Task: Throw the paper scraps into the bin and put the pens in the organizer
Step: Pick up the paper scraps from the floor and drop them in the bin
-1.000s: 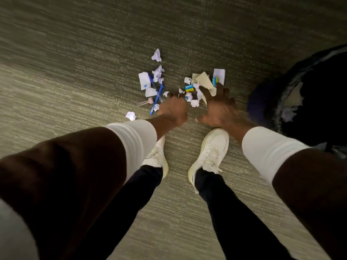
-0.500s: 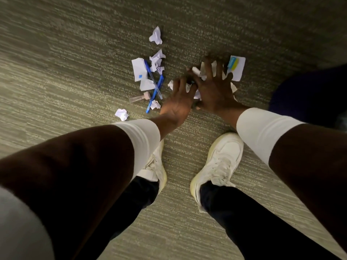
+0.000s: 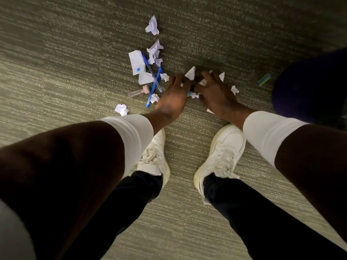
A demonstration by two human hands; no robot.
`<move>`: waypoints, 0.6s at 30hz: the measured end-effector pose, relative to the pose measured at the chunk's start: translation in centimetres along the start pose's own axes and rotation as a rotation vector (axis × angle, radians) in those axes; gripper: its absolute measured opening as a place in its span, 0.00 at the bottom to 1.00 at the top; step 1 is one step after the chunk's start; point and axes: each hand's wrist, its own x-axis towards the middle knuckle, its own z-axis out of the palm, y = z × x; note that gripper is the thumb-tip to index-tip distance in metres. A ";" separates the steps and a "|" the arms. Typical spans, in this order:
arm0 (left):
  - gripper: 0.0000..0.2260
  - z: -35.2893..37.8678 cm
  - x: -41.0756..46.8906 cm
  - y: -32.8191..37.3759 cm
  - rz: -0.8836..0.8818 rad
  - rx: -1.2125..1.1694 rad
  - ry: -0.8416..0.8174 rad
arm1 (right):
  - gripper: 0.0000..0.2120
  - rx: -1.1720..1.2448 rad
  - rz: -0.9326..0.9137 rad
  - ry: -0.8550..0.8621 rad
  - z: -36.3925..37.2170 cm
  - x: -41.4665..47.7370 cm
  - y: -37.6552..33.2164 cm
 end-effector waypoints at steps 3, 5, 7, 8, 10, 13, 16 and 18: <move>0.26 -0.3 -0.6 0.3 -0.016 -0.009 0.005 | 0.09 0.076 0.028 0.031 -0.6 0.3 0.2; 0.23 -0.9 -1.1 0.5 -0.022 -0.010 0.011 | 0.08 0.106 0.105 0.012 -1.3 0.1 0.0; 0.23 -1.8 -1.7 0.8 -0.025 -0.017 0.023 | 0.08 0.165 0.152 0.049 -2.0 -0.7 -0.3; 0.22 -2.4 -2.0 1.0 -0.037 -0.024 0.031 | 0.08 0.215 0.173 0.076 -2.5 -1.3 -0.6; 0.22 -3.9 -2.8 1.6 -0.072 -0.048 0.042 | 0.07 0.318 0.216 0.138 -3.6 -2.8 -1.5; 0.20 -6.4 -4.0 3.4 -0.098 -0.061 0.049 | 0.07 0.363 0.314 0.217 -5.5 -5.8 -2.8; 0.19 -8.9 -5.2 5.7 -0.097 -0.083 0.050 | 0.08 0.400 0.404 0.252 -7.5 -9.0 -4.0; 0.18 -10.7 -5.9 7.6 -0.091 -0.093 0.057 | 0.08 0.430 0.461 0.280 -8.9 -11.2 -4.7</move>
